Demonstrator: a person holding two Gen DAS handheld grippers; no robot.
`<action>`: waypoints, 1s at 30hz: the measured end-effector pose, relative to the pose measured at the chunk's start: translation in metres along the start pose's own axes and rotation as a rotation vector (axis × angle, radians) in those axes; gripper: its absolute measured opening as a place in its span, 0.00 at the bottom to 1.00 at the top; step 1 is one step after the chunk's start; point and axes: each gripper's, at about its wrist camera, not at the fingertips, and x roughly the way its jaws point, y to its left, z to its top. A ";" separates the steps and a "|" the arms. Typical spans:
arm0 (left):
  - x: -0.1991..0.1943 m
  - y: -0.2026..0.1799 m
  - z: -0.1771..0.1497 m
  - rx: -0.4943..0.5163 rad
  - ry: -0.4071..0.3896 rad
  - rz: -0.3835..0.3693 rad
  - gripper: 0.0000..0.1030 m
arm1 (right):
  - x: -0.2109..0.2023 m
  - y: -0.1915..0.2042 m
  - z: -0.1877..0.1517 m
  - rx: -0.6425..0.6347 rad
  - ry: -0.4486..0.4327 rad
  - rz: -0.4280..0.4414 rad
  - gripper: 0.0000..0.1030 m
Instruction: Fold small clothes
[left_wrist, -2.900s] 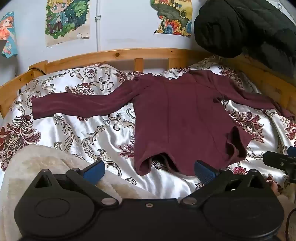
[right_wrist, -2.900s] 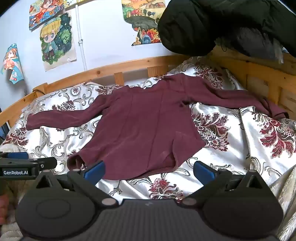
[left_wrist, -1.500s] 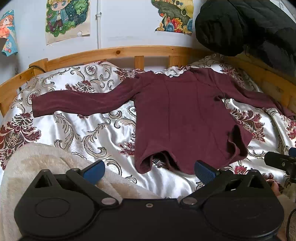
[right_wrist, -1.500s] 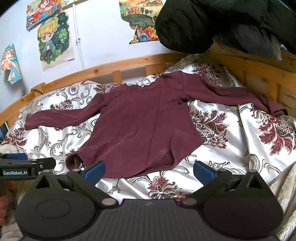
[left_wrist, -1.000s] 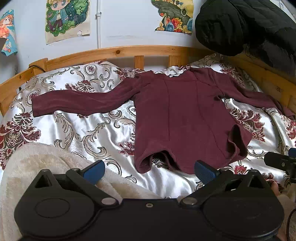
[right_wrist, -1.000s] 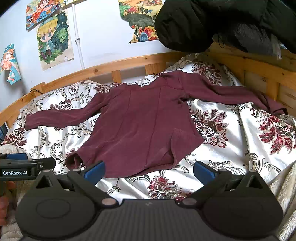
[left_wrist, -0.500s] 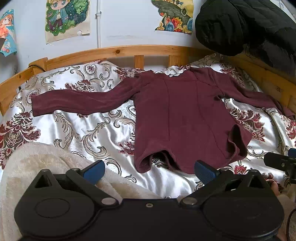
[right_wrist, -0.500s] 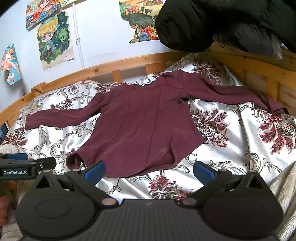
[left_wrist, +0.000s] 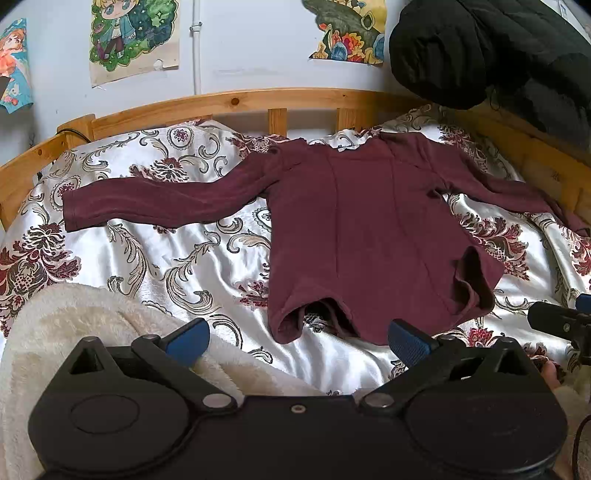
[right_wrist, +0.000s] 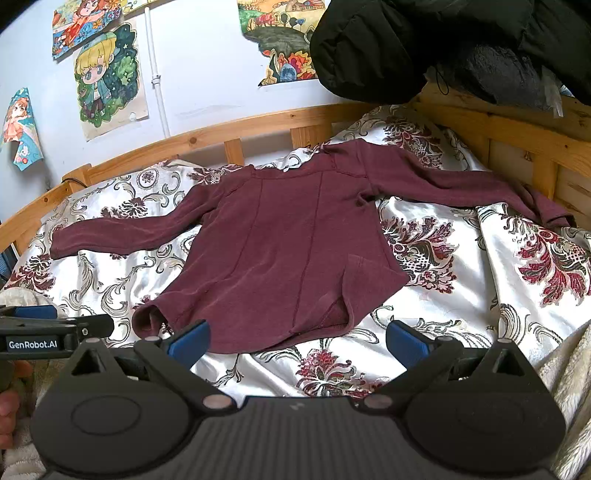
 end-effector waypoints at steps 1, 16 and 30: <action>0.000 0.000 0.000 0.000 0.000 -0.001 0.99 | 0.000 0.001 0.001 0.005 -0.006 -0.002 1.00; 0.006 0.020 0.026 -0.114 -0.041 -0.125 0.99 | 0.003 -0.072 0.033 0.345 -0.076 -0.084 1.00; 0.082 0.005 0.103 0.032 0.061 -0.139 0.99 | 0.047 -0.151 0.091 0.438 -0.147 -0.366 1.00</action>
